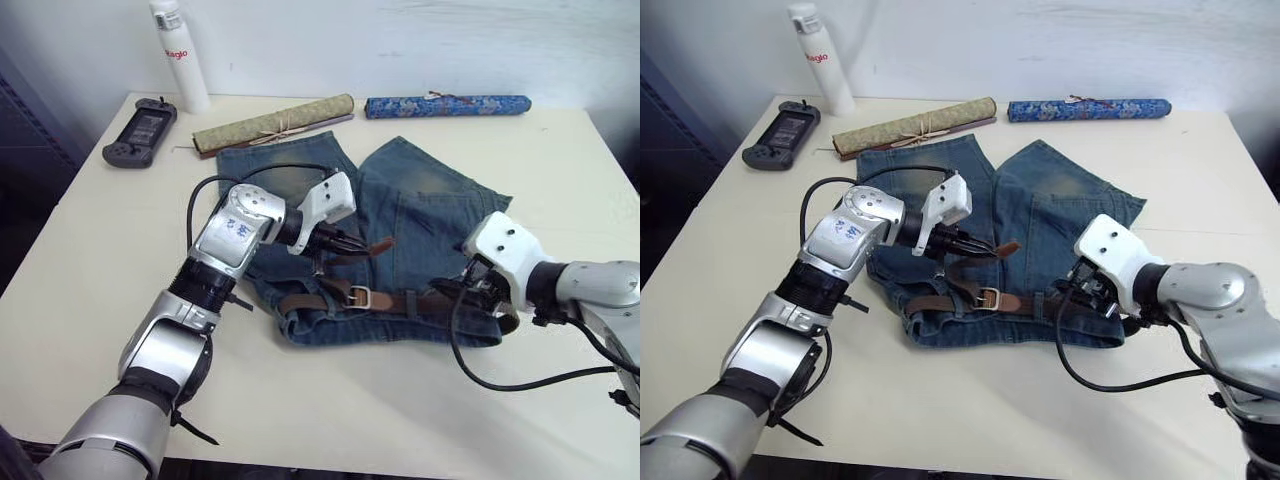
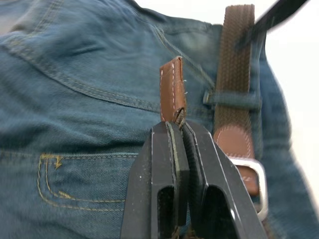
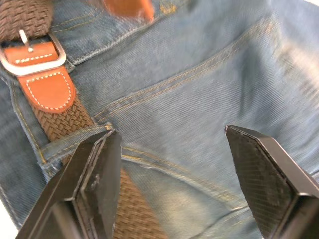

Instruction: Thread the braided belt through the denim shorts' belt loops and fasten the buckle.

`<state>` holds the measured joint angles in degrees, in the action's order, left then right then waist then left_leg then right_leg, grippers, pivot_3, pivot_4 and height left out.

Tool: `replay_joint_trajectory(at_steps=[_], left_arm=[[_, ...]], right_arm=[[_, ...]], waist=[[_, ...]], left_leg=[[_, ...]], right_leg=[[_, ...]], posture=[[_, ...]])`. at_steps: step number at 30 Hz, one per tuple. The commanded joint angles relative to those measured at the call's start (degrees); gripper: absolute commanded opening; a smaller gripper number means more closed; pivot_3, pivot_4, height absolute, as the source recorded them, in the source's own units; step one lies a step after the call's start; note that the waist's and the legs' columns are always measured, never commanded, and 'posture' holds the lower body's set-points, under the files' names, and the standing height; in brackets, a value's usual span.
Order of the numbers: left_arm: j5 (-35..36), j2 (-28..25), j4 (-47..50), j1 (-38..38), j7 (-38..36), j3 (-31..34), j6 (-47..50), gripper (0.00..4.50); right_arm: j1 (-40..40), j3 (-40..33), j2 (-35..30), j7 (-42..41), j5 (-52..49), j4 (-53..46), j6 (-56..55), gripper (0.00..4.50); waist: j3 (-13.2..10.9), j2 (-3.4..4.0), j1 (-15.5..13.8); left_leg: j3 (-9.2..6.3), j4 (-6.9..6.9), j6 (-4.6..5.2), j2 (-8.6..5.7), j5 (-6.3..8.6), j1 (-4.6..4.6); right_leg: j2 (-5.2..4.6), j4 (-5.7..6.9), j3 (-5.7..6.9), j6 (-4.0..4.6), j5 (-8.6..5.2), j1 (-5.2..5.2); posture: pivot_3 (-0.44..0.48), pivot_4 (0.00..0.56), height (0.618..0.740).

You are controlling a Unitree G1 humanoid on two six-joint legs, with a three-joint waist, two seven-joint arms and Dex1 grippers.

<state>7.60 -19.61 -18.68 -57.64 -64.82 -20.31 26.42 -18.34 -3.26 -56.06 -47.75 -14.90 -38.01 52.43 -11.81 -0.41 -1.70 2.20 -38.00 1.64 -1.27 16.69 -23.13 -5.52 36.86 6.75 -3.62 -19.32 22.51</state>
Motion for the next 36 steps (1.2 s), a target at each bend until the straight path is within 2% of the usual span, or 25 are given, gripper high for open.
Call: replay_joint_trajectory(at_steps=[1,4,11,14,19,22,27,30,31,33,36], left_arm=[[-2.59,-0.34,3.85,0.45,-2.01,-2.24,-9.48,0.0],[-4.97,-0.81,4.88,1.08,-2.83,-4.29,-14.55,0.0],[-6.2,0.08,4.26,0.78,-2.92,-4.22,-17.27,0.0],[-6.22,0.4,3.91,0.41,-2.95,-3.95,-17.29,0.0],[-6.58,0.38,3.25,0.14,-3.16,-3.62,-17.73,0.0],[-6.61,0.3,2.48,-0.29,-2.89,-3.0,-17.36,0.0],[-4.8,-0.13,2.21,-0.66,-3.86,-0.87,-14.84,2.0],[-5.66,-0.49,1.89,-0.67,-3.57,-0.85,-15.33,3.39],[-6.3,-0.26,1.5,-0.84,-2.47,-0.87,-15.65,4.0],[-7.54,-0.24,1.08,-1.07,-1.49,-1.5,-16.3,4.46],[-7.79,-0.85,1.34,-0.74,-2.76,-1.98,-17.22,4.46]], right_arm=[[-2.98,3.07,-1.39,-1.76,1.8,-0.21,-7.95,3.27],[-5.6,5.72,-0.8,-2.19,1.78,0.25,-9.19,3.27],[-9.73,10.53,1.71,-1.25,2.38,1.62,-8.69,3.27],[-11.15,11.36,3.07,-1.13,1.56,2.05,-7.6,2.44],[-12.19,12.49,3.9,-0.83,1.65,1.95,-6.01,0.02],[-11.9,12.68,3.79,-0.63,1.83,1.88,-5.61,0.02],[-10.33,11.89,3.15,-0.49,1.99,1.95,-5.92,0.0],[-9.96,11.25,2.95,-0.46,1.92,2.28,-6.33,0.0],[-9.97,10.86,3.12,-0.38,1.68,2.4,-6.38,0.0],[-10.01,10.52,3.11,-0.26,1.66,2.59,-6.72,0.0],[-9.95,10.02,3.08,-0.23,1.59,2.56,-6.85,0.0]], waist=[[-0.01,-0.03,0.08],[-0.02,-0.03,0.1],[-0.03,-0.05,-0.11],[-0.03,-0.05,-0.07],[-0.03,-0.05,0.01],[-0.03,-0.05,0.06],[-0.03,-0.05,0.06],[-0.03,-0.05,0.07],[-0.03,-0.05,0.08],[-0.03,-0.05,0.07],[-0.03,-0.05,0.08]], left_leg=[[0.0,-0.01,0.0,0.01,-0.01,0.0],[-0.01,-0.05,0.01,0.01,-0.04,0.01],[-0.1,-0.18,0.11,0.02,-0.1,-0.06],[-0.1,-0.18,0.18,0.01,-0.14,-0.07],[-0.11,-0.2,0.26,0.01,-0.18,-0.07],[-0.11,-0.24,0.27,0.01,-0.19,-0.08],[-0.11,-0.24,0.27,0.01,-0.19,-0.08],[-0.11,-0.26,0.28,0.01,-0.2,-0.08],[-0.11,-0.27,0.28,0.01,-0.2,-0.08],[-0.11,-0.28,0.28,0.01,-0.2,-0.08],[-0.1,-0.28,0.29,0.01,-0.2,-0.08]], right_leg=[[0.0,0.01,0.01,0.0,0.0,0.0],[-0.01,0.05,0.01,0.04,0.02,0.0],[-0.04,0.08,0.1,0.09,0.06,-0.04],[-0.05,0.08,0.11,0.09,0.08,-0.04],[-0.05,0.13,0.15,0.1,0.08,-0.04],[-0.05,0.16,0.15,0.11,0.09,-0.04],[-0.05,0.17,0.15,0.11,0.09,-0.04],[-0.05,0.2,0.15,0.11,0.09,-0.04],[-0.05,0.2,0.15,0.11,0.09,-0.04],[-0.05,0.22,0.15,0.11,0.09,-0.04],[-0.05,0.23,0.15,0.11,0.09,-0.04]], posture=[[0.0,0.15,0.686],[0.0,0.15,0.686],[0.0,0.15,0.686],[0.0,0.15,0.686],[0.0,0.15,0.686],[0.0,0.15,0.686],[0.0,0.15,0.686],[0.0,0.15,0.686],[0.0,0.15,0.686],[0.0,0.15,0.686],[0.0,0.15,0.686]])
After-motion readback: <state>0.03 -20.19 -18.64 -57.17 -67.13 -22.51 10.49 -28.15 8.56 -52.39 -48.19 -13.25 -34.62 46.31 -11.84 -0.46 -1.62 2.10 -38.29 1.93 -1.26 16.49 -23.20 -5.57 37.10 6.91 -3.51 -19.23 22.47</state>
